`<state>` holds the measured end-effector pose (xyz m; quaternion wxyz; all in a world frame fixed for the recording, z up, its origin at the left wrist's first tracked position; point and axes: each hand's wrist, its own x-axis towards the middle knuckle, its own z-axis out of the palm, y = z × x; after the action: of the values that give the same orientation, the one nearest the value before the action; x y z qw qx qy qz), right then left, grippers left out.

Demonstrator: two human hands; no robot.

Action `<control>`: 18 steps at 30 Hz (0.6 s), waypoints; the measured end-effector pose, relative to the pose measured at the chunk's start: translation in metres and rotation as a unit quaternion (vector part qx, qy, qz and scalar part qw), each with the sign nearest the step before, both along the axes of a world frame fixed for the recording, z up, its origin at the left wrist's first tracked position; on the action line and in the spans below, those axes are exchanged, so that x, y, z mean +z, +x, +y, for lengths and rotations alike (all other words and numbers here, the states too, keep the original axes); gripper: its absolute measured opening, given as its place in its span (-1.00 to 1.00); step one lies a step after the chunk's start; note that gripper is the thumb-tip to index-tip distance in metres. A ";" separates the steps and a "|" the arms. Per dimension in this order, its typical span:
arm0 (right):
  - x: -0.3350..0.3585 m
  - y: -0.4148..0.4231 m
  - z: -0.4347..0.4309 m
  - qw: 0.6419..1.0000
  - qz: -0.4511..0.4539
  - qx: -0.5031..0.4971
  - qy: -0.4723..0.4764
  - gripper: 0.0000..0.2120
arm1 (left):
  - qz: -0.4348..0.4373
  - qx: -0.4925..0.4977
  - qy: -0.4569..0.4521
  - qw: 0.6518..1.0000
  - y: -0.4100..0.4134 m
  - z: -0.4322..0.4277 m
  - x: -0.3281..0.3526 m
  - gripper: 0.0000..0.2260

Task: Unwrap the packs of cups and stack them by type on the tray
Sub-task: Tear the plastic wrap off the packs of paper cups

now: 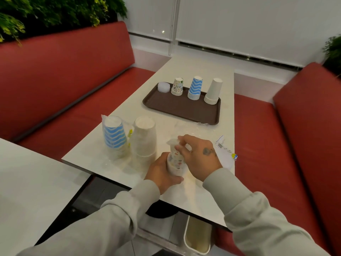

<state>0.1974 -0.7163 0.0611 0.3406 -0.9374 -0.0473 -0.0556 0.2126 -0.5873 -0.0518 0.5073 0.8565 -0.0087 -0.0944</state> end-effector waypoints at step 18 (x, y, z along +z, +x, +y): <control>0.028 0.021 0.000 0.993 0.030 0.077 -0.089 -0.77 | -0.004 0.051 -0.057 0.997 -0.005 -0.006 0.025 -0.45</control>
<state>0.2182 -0.7166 0.0887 0.2608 -0.9587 -0.1135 0.0030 0.2073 -0.5928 -0.0265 0.5594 0.8259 0.0279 -0.0643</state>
